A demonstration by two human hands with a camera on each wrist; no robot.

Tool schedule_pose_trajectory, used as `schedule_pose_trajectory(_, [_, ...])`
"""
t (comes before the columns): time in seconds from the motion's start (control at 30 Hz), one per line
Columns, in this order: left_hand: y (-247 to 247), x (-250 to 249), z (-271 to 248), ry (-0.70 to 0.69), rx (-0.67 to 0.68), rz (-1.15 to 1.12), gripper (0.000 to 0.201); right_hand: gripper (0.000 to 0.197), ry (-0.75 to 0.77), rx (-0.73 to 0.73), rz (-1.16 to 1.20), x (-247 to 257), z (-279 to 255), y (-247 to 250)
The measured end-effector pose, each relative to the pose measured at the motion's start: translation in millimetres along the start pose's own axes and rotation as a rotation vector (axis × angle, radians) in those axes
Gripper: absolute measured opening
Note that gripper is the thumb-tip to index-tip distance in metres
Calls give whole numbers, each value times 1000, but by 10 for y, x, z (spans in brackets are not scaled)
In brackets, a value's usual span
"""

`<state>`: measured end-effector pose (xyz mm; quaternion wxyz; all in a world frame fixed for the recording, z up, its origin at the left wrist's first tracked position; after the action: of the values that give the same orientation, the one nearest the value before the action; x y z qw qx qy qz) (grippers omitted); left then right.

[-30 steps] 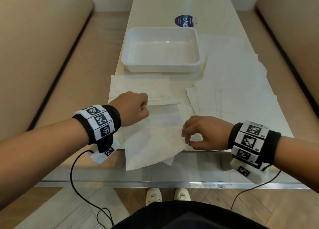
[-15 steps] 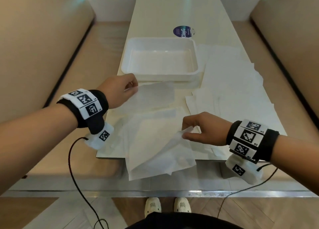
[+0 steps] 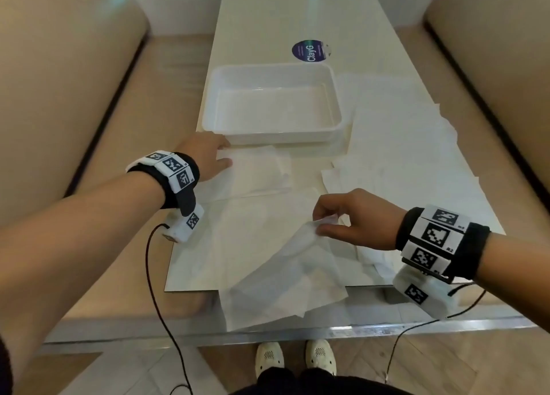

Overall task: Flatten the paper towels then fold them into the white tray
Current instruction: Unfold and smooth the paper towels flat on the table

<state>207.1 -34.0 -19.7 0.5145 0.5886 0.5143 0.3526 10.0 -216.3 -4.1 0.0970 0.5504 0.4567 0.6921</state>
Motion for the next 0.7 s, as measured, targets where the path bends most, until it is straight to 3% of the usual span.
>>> schedule_pose_trajectory(0.1, [148, -193, -298, -66, -6, -59, 51, 6, -27, -29, 5, -77, -31, -1])
schedule_pose_trajectory(0.17, [120, -346, -634, -127, 124, -115, 56, 5, -38, -53, 15, -100, -44, -26])
schedule_pose_trajectory(0.27, [-53, -464, -1168, -181, 370, -159, 85, 5, -60, -91, 38, -121, -44, -35])
schedule_pose_trajectory(0.3, [-108, -447, -1292, -176, 425, -210, 84, 5, -65, -107, 32, -127, -43, -21])
schedule_pose_trajectory(0.37, [-220, -331, -1436, -120, 481, -303, 68, 5, -74, -153, 26, -143, -44, 33])
schedule_pose_trajectory(0.53, [-508, 118, -1420, 38, 401, -430, 25, 10, -143, -225, -12, -311, -4, 102])
schedule_pose_trajectory(0.63, [-594, 279, -1344, 111, 348, -505, 19, 21, -217, -252, -12, -461, 50, 97])
schedule_pose_trajectory(0.7, [-633, 291, -1310, 131, 337, -518, 17, 40, -250, -260, 30, -518, 87, 63])
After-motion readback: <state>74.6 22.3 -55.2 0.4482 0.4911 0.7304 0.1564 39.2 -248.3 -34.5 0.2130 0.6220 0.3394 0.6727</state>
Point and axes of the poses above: each hand's wrist, its own z-axis towards the middle knuckle, its own y-axis out of the back of the hand, x = y × z, the point moved 9 cm from there along z, towards the middle knuckle, and after that the axes turned 14 degrees about y, right-handed, at the moved point
